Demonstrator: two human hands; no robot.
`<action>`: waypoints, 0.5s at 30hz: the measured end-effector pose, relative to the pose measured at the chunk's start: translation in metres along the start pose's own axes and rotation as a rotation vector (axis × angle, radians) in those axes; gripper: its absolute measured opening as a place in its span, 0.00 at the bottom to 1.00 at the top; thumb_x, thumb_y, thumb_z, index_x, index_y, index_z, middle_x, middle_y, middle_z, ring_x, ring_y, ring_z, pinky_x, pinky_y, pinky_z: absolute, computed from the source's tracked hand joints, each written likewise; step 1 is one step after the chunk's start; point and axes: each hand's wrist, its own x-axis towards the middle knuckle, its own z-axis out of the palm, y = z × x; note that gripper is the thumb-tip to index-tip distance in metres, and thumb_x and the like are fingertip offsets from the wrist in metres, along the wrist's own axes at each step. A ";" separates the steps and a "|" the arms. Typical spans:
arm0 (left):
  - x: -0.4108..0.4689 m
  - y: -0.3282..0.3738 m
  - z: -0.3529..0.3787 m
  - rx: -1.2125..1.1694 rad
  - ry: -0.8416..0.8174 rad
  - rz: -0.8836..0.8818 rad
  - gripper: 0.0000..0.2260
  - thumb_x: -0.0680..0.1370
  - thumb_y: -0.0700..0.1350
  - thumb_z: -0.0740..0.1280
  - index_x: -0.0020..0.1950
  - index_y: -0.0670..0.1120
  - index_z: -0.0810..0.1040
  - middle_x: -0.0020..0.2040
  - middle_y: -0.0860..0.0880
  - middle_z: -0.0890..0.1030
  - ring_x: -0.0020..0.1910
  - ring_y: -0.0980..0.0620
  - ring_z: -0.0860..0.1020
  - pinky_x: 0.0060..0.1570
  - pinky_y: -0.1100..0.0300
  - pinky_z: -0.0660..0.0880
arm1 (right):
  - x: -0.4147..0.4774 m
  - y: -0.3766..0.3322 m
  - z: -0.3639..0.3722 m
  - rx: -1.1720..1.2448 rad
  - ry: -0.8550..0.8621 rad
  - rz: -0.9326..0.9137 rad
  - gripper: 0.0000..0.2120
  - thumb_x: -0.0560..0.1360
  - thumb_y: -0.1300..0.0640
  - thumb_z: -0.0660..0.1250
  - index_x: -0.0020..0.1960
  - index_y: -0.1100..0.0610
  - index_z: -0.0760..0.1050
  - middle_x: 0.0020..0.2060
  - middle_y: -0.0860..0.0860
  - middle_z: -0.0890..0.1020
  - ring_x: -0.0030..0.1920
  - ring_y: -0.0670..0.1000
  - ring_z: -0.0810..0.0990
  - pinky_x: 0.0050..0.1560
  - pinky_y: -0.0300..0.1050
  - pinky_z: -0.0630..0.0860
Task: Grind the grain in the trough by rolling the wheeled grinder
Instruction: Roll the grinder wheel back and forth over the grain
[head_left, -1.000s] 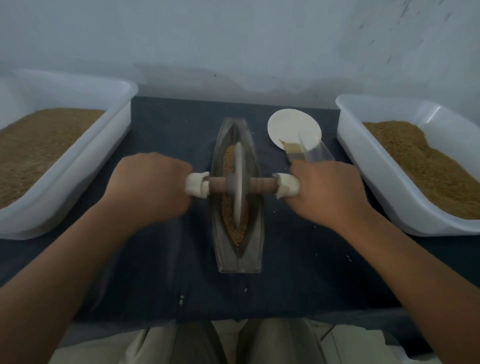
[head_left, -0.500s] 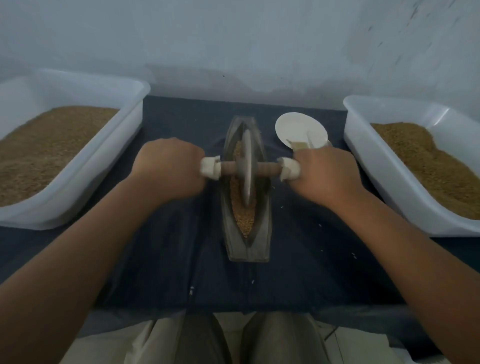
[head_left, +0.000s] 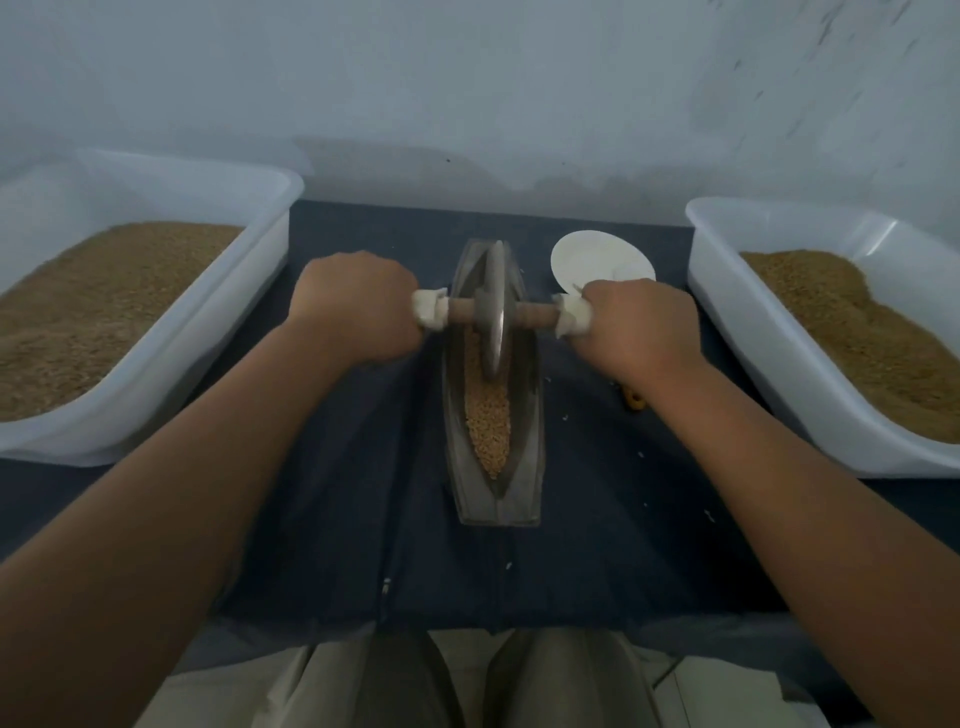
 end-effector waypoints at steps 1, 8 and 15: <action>-0.013 -0.001 0.001 0.017 0.001 0.018 0.11 0.72 0.58 0.66 0.36 0.52 0.73 0.35 0.53 0.75 0.35 0.46 0.77 0.36 0.57 0.69 | -0.010 0.002 -0.003 -0.010 0.010 -0.031 0.18 0.77 0.35 0.64 0.41 0.49 0.75 0.28 0.45 0.68 0.33 0.57 0.74 0.33 0.44 0.64; -0.066 -0.003 0.007 0.106 0.161 0.099 0.15 0.67 0.58 0.69 0.32 0.55 0.63 0.27 0.56 0.67 0.24 0.55 0.63 0.29 0.64 0.53 | -0.066 0.010 -0.011 0.098 0.096 -0.097 0.19 0.74 0.31 0.60 0.37 0.45 0.69 0.26 0.43 0.70 0.27 0.51 0.71 0.27 0.43 0.69; 0.006 0.001 0.003 -0.029 0.047 -0.043 0.09 0.70 0.55 0.66 0.36 0.51 0.73 0.36 0.51 0.77 0.37 0.44 0.78 0.39 0.55 0.73 | 0.011 -0.002 0.003 0.034 0.041 0.013 0.20 0.78 0.35 0.64 0.40 0.51 0.71 0.30 0.47 0.73 0.34 0.58 0.77 0.35 0.45 0.67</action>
